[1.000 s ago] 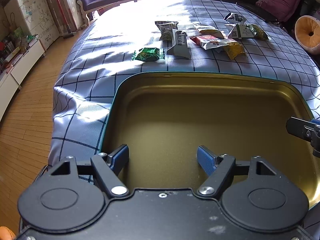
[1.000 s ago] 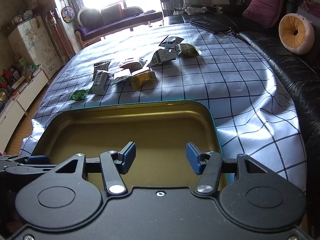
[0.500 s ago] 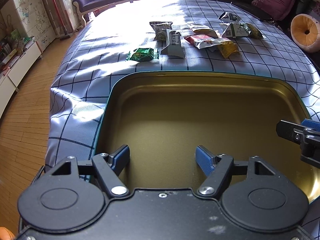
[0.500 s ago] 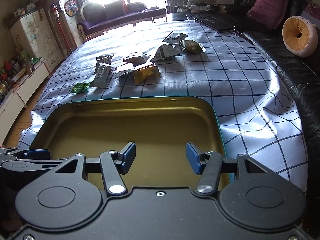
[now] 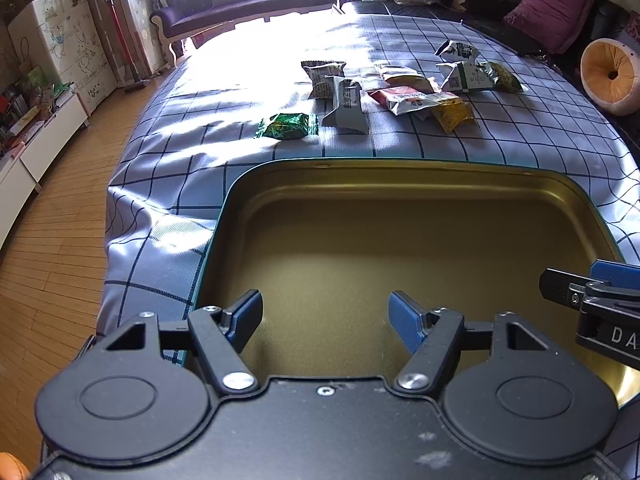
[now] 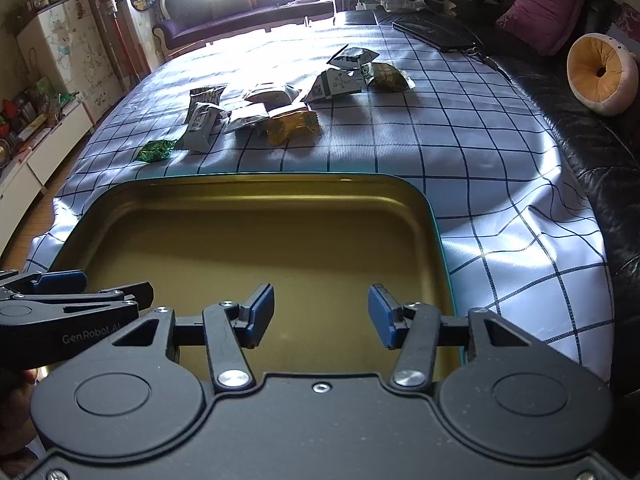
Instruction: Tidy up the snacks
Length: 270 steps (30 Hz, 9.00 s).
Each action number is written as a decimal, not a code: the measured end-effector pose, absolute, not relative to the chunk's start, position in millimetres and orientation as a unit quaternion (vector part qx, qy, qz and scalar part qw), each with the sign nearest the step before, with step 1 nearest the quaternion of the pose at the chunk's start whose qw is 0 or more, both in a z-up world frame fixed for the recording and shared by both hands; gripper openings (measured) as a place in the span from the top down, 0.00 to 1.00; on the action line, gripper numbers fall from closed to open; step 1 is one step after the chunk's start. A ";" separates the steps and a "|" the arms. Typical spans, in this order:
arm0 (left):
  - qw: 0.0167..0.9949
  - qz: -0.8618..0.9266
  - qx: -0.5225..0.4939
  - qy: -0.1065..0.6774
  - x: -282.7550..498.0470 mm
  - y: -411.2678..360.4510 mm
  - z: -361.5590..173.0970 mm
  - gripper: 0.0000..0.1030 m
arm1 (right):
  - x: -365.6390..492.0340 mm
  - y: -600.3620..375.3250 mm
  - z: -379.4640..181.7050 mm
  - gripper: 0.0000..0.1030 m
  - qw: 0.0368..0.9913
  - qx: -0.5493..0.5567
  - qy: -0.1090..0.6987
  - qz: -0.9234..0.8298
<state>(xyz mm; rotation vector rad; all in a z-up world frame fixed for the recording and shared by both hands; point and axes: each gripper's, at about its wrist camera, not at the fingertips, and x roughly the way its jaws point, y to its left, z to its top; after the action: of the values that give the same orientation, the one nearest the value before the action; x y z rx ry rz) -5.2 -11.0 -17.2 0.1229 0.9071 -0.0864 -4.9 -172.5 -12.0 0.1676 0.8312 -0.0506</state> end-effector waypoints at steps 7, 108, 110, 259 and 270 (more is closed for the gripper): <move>0.902 -0.048 0.070 0.424 -12.2 -13.1 -12.6 0.29 | -4.7 -172.1 -10.9 0.44 0.912 0.081 0.401 -0.026; 0.878 0.057 -0.008 0.475 176.5 37.1 -16.9 0.16 | 122.6 -169.1 2.2 0.48 0.926 0.089 0.368 -0.004; 0.877 0.054 -0.007 0.478 177.8 37.7 -17.7 0.16 | 126.2 -168.5 -0.3 0.48 0.924 0.090 0.371 -0.007; 0.834 -0.031 0.045 0.549 44.3 -5.1 -5.9 0.78 | 14.9 -206.7 8.9 0.64 0.888 0.141 0.435 0.047; 0.836 -0.027 0.056 0.545 46.3 -10.6 -8.3 0.66 | 18.9 -205.7 6.0 0.64 0.883 0.139 0.447 0.045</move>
<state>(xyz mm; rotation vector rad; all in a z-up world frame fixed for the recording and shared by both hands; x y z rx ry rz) 46.3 -10.6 -8.3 0.1181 1.1543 -0.0574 18.9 -205.7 6.0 0.2889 0.9307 0.0941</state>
